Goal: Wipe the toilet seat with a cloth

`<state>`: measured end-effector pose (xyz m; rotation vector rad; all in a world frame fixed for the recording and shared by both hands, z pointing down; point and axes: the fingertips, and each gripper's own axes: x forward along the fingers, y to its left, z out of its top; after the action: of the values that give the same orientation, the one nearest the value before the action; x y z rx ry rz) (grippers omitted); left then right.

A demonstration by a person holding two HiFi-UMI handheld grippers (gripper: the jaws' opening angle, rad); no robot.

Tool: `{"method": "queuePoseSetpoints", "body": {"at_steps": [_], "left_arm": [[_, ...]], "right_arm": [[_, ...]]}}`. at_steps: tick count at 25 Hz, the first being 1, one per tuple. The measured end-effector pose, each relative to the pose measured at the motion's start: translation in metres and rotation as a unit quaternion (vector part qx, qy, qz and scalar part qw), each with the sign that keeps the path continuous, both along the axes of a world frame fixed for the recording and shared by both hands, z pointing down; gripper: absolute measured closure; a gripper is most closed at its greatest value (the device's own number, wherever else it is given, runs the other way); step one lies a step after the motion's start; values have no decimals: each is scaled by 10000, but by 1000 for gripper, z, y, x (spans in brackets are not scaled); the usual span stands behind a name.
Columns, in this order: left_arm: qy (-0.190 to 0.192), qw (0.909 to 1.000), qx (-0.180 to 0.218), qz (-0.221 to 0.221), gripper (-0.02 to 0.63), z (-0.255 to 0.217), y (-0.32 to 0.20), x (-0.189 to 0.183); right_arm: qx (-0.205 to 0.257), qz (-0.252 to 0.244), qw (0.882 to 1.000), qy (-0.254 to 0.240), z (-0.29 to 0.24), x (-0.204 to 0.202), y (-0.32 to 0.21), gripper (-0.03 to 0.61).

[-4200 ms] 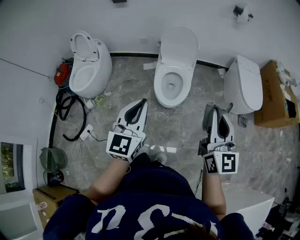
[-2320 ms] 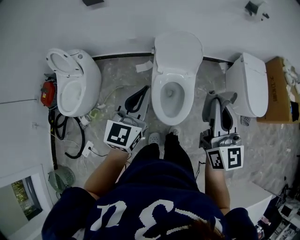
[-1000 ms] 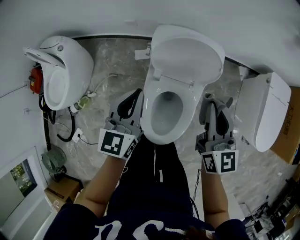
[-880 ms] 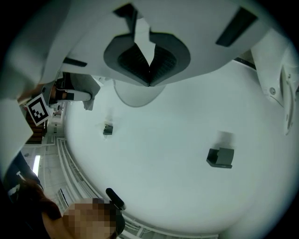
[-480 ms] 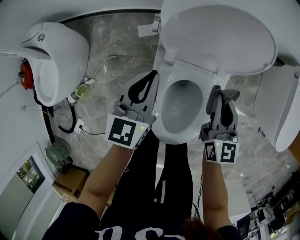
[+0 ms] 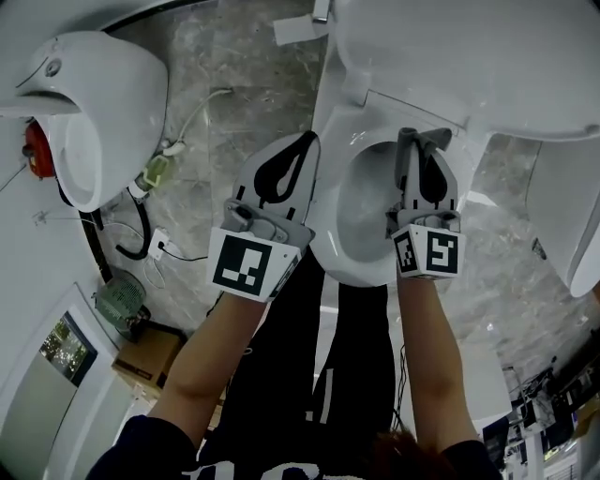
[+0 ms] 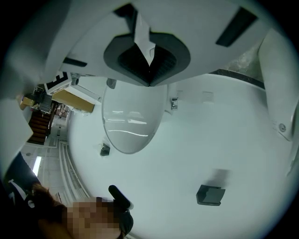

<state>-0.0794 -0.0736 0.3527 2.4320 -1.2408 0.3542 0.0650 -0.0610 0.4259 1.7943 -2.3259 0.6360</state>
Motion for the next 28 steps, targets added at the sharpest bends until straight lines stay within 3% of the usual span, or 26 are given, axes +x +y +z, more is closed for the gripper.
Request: {"method": "queuePoseSetpoints", "body": {"at_steps": [7,15,19,28], "left_arm": [[40,9999,-115,0,603,7,5,-7],[181,9996,-145,-153,603,8,3,-13],[87,9997,-219,-28,603,14,8,-14],[205,9994,-282,-61,603,14,11,-10]], "right_arm": [[-224,54,9997,51,36,-27,-17,552],[-129,-64,9999,53,42,-48,-45,552],[-40,-172,9996,214,42,-53,-51,551],[-551,-412,9956,636,77,-59,-45,527]]}}
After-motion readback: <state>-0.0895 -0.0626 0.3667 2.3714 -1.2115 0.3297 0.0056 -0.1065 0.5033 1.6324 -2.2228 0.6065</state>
